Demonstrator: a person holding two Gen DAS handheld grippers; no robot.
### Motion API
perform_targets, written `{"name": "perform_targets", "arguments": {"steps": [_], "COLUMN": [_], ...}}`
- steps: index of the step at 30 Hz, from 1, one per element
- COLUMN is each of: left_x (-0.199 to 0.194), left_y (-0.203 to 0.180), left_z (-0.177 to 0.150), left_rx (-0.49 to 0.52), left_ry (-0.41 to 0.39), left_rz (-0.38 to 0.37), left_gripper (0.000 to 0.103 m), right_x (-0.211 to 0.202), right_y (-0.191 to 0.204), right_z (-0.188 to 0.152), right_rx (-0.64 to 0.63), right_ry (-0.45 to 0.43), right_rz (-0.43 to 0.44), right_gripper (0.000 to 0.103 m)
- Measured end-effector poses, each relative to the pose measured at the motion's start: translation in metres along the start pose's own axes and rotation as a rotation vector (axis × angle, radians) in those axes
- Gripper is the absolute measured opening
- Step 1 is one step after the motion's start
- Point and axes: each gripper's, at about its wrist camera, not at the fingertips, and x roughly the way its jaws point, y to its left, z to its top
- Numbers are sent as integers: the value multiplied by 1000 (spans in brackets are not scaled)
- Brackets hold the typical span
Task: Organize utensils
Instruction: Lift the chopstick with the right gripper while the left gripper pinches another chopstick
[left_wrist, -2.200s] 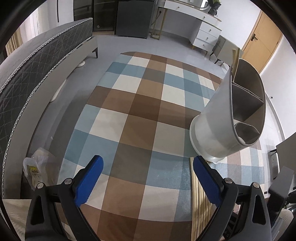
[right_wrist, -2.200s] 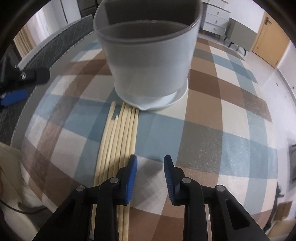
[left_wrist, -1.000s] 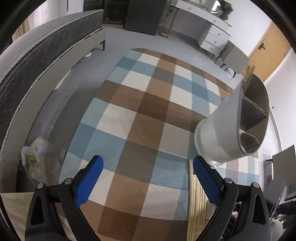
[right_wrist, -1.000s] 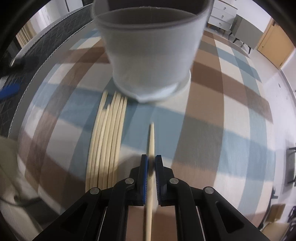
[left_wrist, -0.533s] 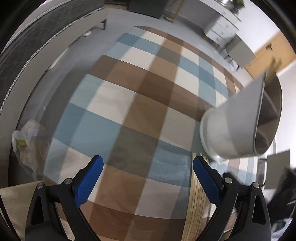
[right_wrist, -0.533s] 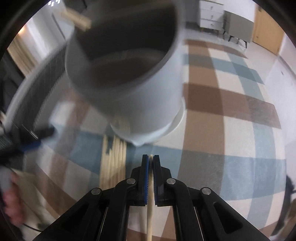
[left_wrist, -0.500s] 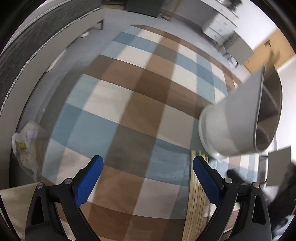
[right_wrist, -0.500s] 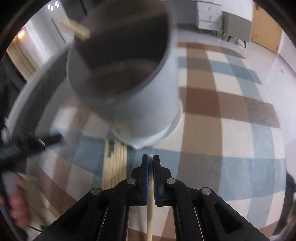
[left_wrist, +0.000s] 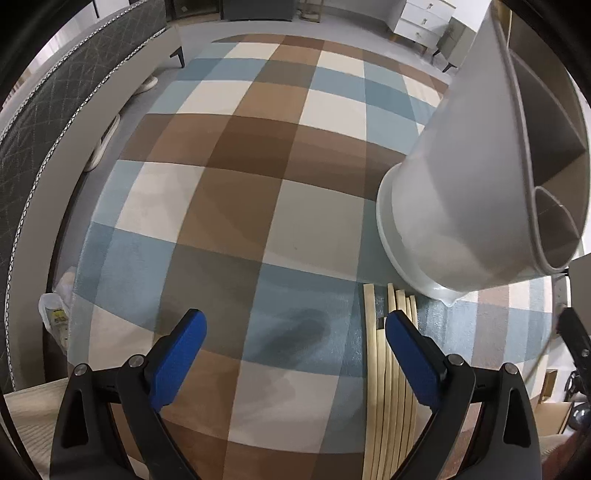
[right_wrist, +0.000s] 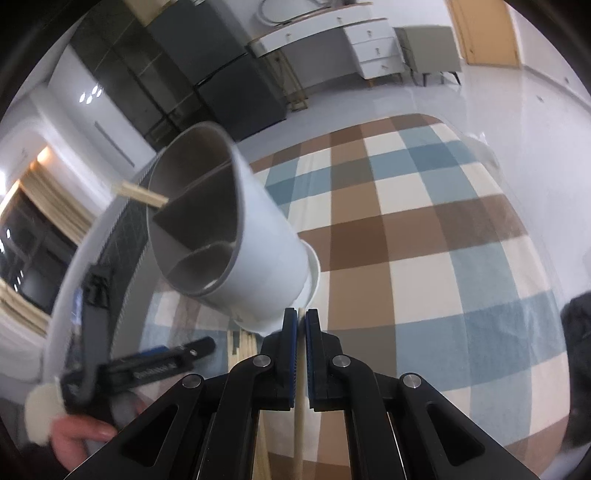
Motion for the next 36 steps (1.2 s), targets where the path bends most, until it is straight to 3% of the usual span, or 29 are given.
{"name": "perform_targets", "arguments": {"steps": [9,15,29,32,33,34,35,36], "left_x": [4,14,19,17,17,17,16,17], "left_y": [-18,-26,-3,-12,-16,-18,-20,-20], "left_z": [1,-2,-1,-2,-2,-3,-3,-4], "left_rx": [66,107,48,88,109,119,132,141], "left_ry": [-11,25,20,0,-6,-8,-9,-6], "left_rz": [50,78,85,70,63,58,48,44], "left_gripper": [95,75,70,46,33,13,3,2], "right_x": [-16,-18,-16,-17,-17,-17,-18,-19], "right_y": [0,0,2,2,2,3,4,5], "right_z": [6,5,3,3,3,3,3,4], "right_rx": [6,1,-5,-8,-10,-15,-20,-23], "right_ry": [-52,-53,-45,-47,-48,-52,-55,-56], "right_rz": [24,27,16,14,13,12,10,10], "right_gripper": [4,4,4,4,4,4,4,4]}}
